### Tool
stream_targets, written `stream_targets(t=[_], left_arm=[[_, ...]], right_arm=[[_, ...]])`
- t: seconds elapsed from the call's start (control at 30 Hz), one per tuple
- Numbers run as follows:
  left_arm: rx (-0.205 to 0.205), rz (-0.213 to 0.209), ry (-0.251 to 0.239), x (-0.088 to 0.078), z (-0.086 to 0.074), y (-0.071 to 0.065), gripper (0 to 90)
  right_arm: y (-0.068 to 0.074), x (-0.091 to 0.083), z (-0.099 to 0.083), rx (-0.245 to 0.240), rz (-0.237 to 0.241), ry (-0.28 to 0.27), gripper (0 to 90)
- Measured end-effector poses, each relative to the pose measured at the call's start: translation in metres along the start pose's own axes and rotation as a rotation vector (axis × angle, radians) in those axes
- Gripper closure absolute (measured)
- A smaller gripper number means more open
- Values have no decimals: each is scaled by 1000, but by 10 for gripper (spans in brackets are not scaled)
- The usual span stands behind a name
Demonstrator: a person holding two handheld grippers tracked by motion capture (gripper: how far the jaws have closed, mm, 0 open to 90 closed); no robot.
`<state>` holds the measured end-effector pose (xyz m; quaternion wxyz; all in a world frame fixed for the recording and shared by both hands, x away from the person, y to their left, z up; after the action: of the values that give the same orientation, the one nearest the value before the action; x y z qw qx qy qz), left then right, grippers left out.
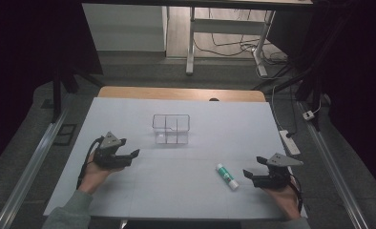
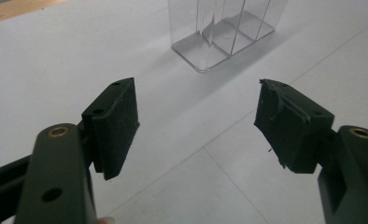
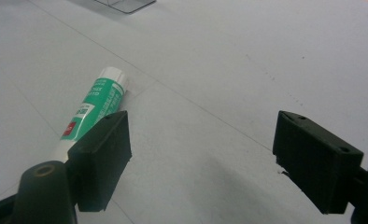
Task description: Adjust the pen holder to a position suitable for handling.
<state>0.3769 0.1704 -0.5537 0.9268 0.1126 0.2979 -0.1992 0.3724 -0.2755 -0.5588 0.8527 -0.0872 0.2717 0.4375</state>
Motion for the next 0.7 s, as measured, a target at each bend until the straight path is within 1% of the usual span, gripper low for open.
stream_targets(t=[0.1, 0.17, 0.3, 0.37, 0.43, 0.53, 0.7], left_arm=[[11, 8, 7, 9, 5, 1, 301], [7, 2, 9, 13, 8, 1, 307], [7, 0, 14, 22, 14, 2, 310], [-1, 5, 16, 26, 16, 4, 313], [-16, 5, 15, 30, 17, 6, 325], [-12, 17, 35, 38, 16, 9, 325], [-16, 20, 38, 47, 19, 11, 333]], right_arm=[[0, 1, 0, -2, 2, -2, 187], [0, 0, 0, -5, -6, 2, 187], [0, 0, -1, -5, -7, 3, 187], [0, 1, -1, -7, -9, 5, 187], [0, 1, -1, -10, -3, 5, 187], [1, 2, -2, -16, -2, 11, 188], [0, 2, -2, -14, -1, 11, 188]])
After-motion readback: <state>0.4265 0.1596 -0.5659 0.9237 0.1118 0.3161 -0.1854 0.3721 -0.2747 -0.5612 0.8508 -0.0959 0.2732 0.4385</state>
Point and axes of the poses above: each handheld gripper's, and its own axes: x roughly forward along the jaws, z roughly out of its top, y roughly to its left, the point moved 9 cm from there along x, roughly forward along the jaws, and after that the axes turned 10 degrees about z, right-handed, at the moved point
